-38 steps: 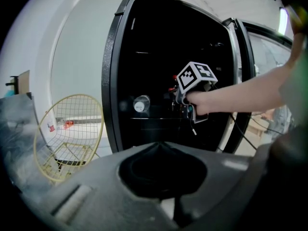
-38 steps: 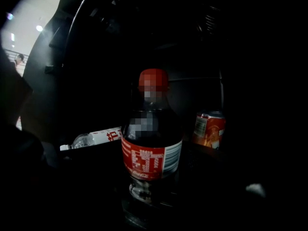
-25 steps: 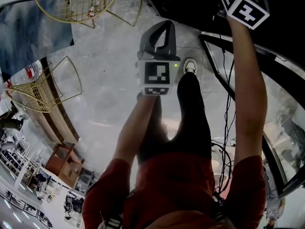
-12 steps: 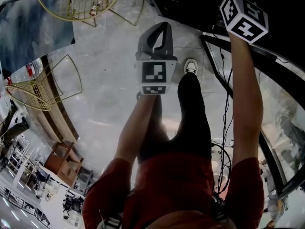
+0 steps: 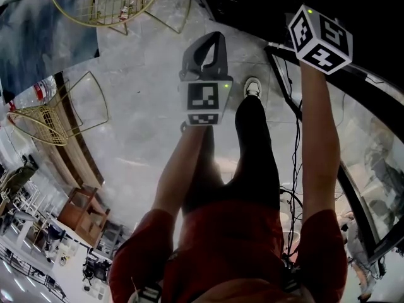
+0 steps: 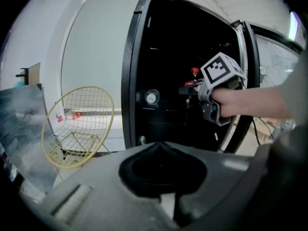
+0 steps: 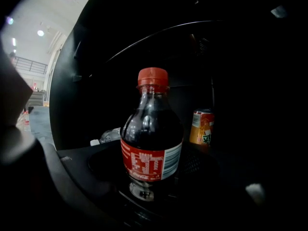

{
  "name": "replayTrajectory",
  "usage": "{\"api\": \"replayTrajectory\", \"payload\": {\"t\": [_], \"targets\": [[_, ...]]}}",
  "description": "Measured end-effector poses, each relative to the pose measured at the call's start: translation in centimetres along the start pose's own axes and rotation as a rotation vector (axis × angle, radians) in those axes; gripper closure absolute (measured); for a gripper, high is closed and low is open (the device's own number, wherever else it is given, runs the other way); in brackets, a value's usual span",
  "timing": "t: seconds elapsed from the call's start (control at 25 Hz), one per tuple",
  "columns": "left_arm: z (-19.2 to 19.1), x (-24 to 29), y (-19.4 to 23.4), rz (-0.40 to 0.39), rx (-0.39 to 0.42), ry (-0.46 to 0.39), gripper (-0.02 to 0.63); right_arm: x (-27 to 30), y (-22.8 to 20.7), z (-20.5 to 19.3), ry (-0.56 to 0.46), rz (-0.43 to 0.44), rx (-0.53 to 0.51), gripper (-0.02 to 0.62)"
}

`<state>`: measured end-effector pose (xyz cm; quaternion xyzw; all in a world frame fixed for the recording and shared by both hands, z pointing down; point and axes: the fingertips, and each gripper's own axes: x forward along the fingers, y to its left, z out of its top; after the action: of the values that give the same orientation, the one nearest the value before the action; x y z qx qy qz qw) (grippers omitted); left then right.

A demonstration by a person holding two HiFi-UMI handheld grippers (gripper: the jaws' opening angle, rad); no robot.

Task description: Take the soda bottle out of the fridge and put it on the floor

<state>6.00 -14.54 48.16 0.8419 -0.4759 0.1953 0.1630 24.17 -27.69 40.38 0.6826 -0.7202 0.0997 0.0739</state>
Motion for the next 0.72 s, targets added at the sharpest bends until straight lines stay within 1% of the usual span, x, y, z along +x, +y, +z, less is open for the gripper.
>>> {"api": "replayTrajectory", "payload": {"t": [0.12,0.4,0.72], "targets": [[-0.4,-0.1,-0.1,0.001,0.004,0.006,0.606,-0.5,0.0,-0.2,0.013,0.01,0.019,0.285],[-0.4,-0.7,-0.4,0.001,0.006,0.003,0.606,-2.6,1.1,-0.3,0.025,0.018,-0.062,0.285],[-0.3,-1.9,-0.4,0.007,-0.001,0.007,0.606,-5.5,2.3,-2.0,0.073,0.042,-0.105,0.285]]}}
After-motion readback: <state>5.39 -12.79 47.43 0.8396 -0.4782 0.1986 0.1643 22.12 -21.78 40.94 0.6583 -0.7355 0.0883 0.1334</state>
